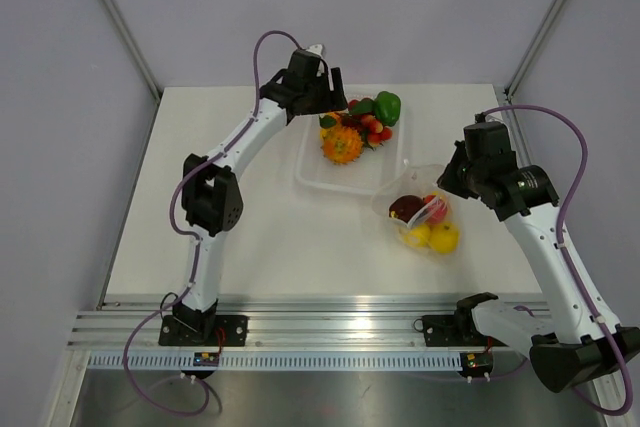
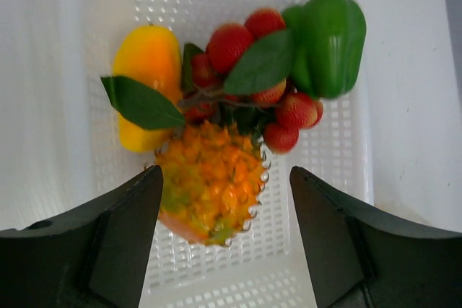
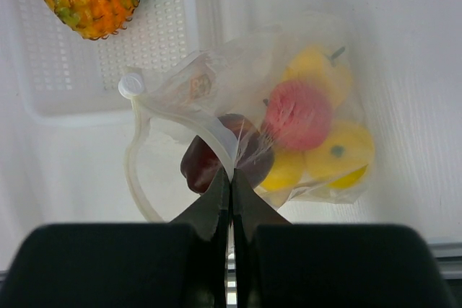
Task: Place the food in the zip-top bag and seal the zipper
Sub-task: Pick up the fake fruit from the bin.
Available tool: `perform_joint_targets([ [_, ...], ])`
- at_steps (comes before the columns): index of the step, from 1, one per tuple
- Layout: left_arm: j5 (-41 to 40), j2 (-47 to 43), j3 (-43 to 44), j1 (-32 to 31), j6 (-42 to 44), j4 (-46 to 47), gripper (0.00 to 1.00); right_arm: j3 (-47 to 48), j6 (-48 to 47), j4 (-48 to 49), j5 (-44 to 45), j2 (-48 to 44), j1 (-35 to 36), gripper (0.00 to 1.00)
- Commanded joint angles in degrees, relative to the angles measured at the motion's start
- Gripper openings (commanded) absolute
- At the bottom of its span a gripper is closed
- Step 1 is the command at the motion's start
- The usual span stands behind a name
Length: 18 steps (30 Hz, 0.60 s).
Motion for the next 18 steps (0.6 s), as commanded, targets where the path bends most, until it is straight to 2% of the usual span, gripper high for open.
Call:
perform_joint_targets([
  [1,6.0,3.2,2.3,2.8,-1.9,8.0,0.73,0.8,-0.6,1.2,1.0,0.4,-0.2,0.04],
  [7,12.7,10.2,7.3,4.6,-2.5,8.8,0.71,0.7,-0.5,1.5,0.4,1.0,-0.2,0.03],
  [11,15.6,11.7,6.7,4.8,-3.3,10.9,0.7,0.4,-0.4,1.6,0.3,1.2,-0.2,0.03],
  [18,16.2,12.5,4.6,4.8,-5.3,14.7,0.59,0.2,-0.2,1.4,0.3,1.2,-0.2,0.03],
])
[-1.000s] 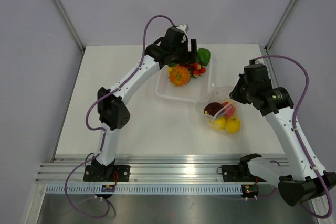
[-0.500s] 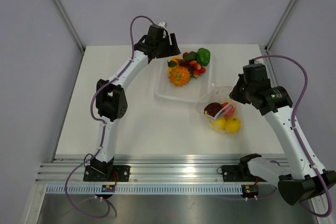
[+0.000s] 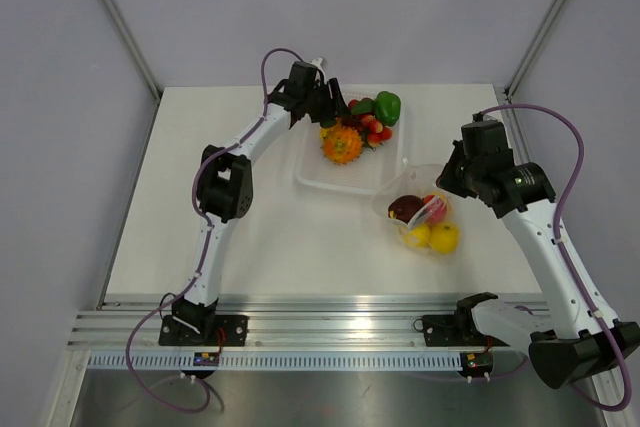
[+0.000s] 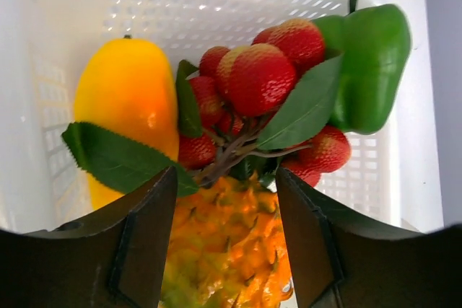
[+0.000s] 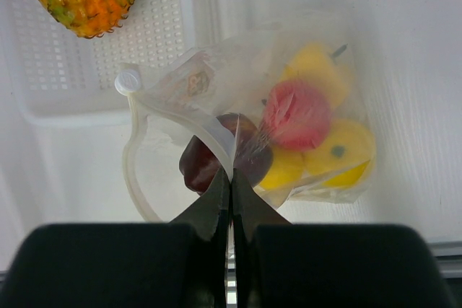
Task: Place the food in the zip-top bag and seal the zipper
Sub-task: Pick up the fake fruit from the bin.
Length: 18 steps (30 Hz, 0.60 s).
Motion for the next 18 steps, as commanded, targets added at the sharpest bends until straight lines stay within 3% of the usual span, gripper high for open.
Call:
perform_joint_targets([
  [1,2.4,-0.5,0.5,0.1,-1.5,5.9,0.58,0.2,-0.2,1.3,0.4,0.0,-0.2,0.03],
  [9,3.0,1.2,1.9,0.1,-2.1,5.1,0.49,0.1,-0.2,1.2,0.3,0.1,-0.2,0.03],
  [18,2.6,0.4,1.4,0.1,-1.4,4.1,0.33,0.0,0.0,1.6,-0.1,0.4,-0.2,0.03],
])
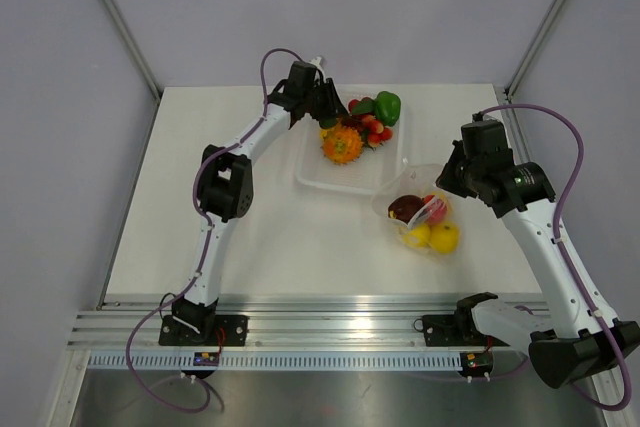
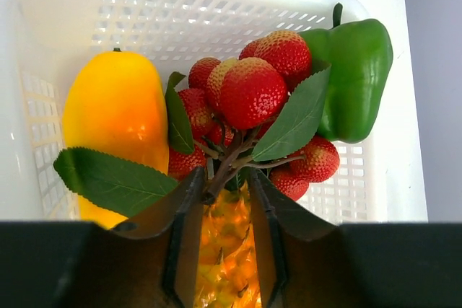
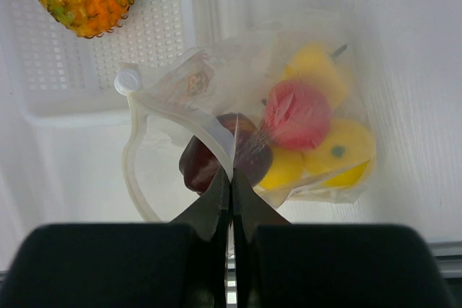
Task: Place the food in the zip-top bag and seal the zipper
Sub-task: Pick up the fake fruit from the bin.
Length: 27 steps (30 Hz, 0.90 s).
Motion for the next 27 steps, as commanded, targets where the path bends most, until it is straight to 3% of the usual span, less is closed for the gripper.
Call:
perform_joint_targets([
  [1,1.3,-0.2,1.2,0.1,0.4,1.5,0.29,0.0,0.0,1.6,-0.2,0.2,-0.2,0.03],
  [2,1.2,-0.5,1.2,0.1,0.4,1.5,0.23,0.2,0.0,1.6,-0.2,0.2,-0.2,0.03],
  [3,0.8,-0.8,1.2,0.1,0.5,1.2,0.1,0.2,0.0,1.6,-0.3,0.3,-0.2,0.03],
  [5,0.5,-2.3,0.8,0.1,0.5,1.1,0.0,0.2,0.0,1.6,-0.3,0.3,-0.2,0.03],
  [15,-1.5,-17.1,-5.7,0.0,2.2,3.3,0.0,0.2,0.0,1.5,-0.6,-0.7,-0.2,0.03],
  [27,2.4,-33.4,-12.4,-0.1,3.7,1.0,0.0,0.3,0.2,1.2,-1.5,-1.8,-0.2,0.03],
])
